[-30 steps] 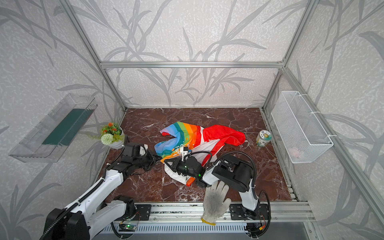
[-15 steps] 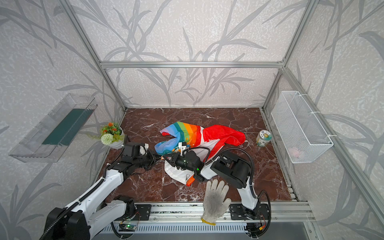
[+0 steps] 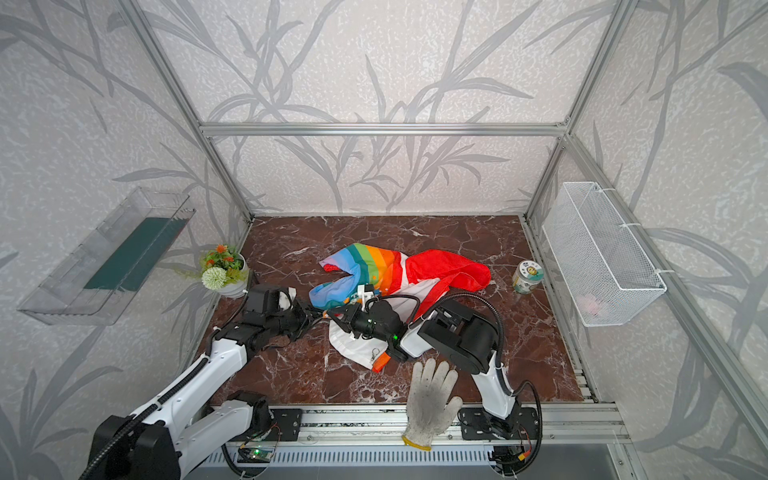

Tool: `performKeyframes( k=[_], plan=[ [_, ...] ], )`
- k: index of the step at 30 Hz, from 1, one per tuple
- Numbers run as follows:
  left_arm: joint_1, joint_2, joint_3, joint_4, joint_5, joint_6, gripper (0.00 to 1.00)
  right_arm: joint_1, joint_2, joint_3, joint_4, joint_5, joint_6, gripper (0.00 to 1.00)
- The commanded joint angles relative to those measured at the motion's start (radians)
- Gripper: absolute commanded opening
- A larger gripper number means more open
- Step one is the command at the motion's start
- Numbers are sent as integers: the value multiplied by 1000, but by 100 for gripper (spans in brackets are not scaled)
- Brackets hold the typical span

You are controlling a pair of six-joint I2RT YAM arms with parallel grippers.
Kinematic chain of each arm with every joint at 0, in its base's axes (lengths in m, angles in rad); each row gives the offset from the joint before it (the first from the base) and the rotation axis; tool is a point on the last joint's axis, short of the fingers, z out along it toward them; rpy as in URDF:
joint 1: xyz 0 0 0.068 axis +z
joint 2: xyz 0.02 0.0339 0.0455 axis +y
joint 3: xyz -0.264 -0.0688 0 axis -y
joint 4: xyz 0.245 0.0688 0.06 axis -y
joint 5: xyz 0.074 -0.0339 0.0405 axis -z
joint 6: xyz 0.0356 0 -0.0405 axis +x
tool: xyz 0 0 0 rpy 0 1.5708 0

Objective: Zip up the jacket

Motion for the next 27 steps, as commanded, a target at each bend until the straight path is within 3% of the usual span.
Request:
performKeyframes(
  k=[1,7,13,20,24,27],
  plan=[
    [0,-25,7,64,16,-28,20,4,25,3,-3,-15,1,0],
    [0,-25,-10,96,23,-56,19,8,29,-1,16,-14,9,0],
    [0,-34,-24,98,3,-67,10,16,14,-34,54,11,13,0],
    [0,-36,-27,108,4,-75,10,24,38,-37,92,19,32,0],
    [0,-41,-28,108,8,-73,12,24,43,-32,93,18,35,0],
    [0,-45,-33,105,12,-72,20,25,45,-29,99,21,34,0]
  ],
)
